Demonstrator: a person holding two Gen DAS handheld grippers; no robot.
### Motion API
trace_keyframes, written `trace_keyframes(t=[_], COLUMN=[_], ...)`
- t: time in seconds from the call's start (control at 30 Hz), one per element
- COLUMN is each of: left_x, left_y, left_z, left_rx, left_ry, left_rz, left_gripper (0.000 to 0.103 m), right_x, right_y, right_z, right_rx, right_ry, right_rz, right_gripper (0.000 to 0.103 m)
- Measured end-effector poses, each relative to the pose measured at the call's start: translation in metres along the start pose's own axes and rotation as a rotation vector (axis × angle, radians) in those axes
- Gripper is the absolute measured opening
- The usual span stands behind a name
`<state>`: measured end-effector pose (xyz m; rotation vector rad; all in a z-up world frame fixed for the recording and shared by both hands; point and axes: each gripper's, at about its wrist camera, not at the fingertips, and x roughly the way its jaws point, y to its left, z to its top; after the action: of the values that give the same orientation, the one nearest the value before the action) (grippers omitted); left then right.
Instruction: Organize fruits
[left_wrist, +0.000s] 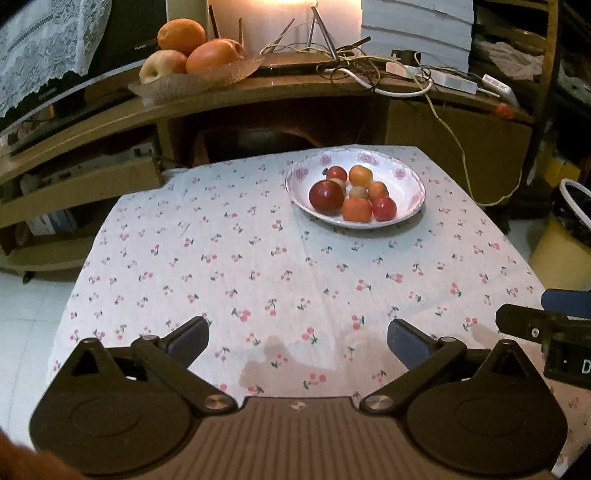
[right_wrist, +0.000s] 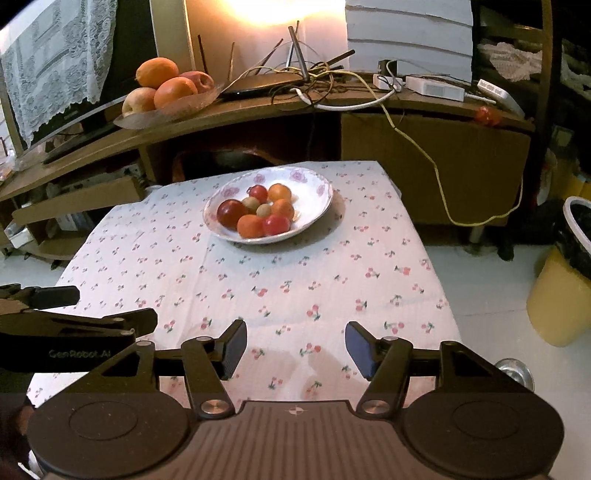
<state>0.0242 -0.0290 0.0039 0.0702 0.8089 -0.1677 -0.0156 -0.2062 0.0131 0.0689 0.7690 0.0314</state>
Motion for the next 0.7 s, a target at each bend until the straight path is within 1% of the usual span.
trace_keyframes(t=[0.33,0.57,0.7], left_x=[-0.004,-0.005,-0.006], left_y=[-0.008,-0.016,-0.019], left_z=[-0.012,-0.018,-0.019], left_rx=[0.023,0.062,0.071], left_ry=[0.019,0.023,0.024], left_rz=[-0.001,0.027,0.026], left_gripper=[0.103,0.103,0.103], right_x=[-0.003,-0.001,-0.003], right_y=[0.004,0.002,0.002], right_z=[-0.012,-0.018,-0.019], right_rx=[-0.008,0.001,0.003], right_ry=[0.027,0.046,0.043], right_rz=[-0.011,-0.012,-0.010], right_gripper=[0.062,0.062,0.062])
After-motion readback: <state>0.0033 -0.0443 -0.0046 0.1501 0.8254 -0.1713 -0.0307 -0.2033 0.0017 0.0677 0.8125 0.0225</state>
